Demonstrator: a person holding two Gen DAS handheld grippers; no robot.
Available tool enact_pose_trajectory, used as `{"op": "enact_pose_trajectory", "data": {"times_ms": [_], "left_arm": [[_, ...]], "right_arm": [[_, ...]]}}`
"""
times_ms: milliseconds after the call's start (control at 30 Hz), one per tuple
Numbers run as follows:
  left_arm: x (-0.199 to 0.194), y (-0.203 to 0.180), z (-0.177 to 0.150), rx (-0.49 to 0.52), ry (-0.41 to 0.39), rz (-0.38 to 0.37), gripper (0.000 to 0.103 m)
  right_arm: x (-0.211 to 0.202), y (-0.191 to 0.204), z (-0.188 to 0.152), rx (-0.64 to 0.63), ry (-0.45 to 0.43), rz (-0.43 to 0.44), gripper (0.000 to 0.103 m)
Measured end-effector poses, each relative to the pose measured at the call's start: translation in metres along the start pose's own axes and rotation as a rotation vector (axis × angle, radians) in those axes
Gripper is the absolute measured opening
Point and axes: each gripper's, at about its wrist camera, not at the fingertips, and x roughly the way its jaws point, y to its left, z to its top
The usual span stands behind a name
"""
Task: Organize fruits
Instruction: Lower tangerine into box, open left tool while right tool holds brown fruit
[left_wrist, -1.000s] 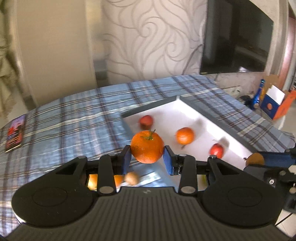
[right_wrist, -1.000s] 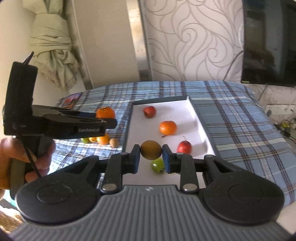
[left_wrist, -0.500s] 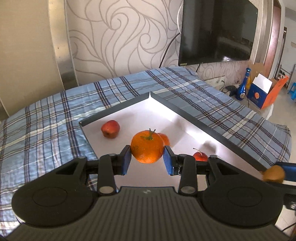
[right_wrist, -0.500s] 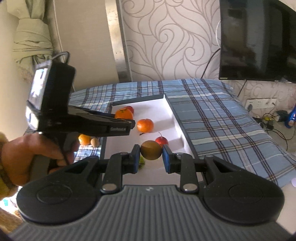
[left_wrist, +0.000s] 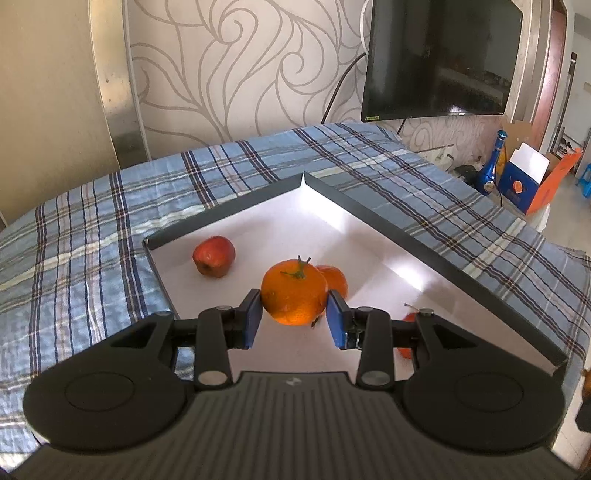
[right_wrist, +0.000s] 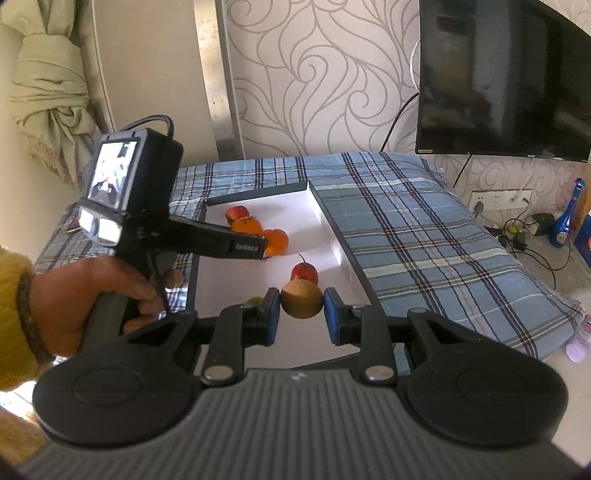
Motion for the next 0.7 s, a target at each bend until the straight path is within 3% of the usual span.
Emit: {"op": "enact_pose_trajectory", "data": {"times_ms": [233, 400, 700], "left_arm": [[0.006, 0.002, 0.003, -0.008, 0.003, 0.014, 0.044], [0.002, 0.001, 0.002, -0.015, 0.003, 0.015, 0.056], [-0.022, -0.001, 0.005, -0.013, -0.023, 0.032, 0.058]], "right_arm": [[-0.003, 0.000, -0.001, 0.000, -0.002, -0.013, 0.029], [-0.004, -0.001, -0.002, -0.001, -0.004, -0.011, 0.029], [-0.003, -0.001, -0.001, -0.011, -0.018, 0.021, 0.029]]}}
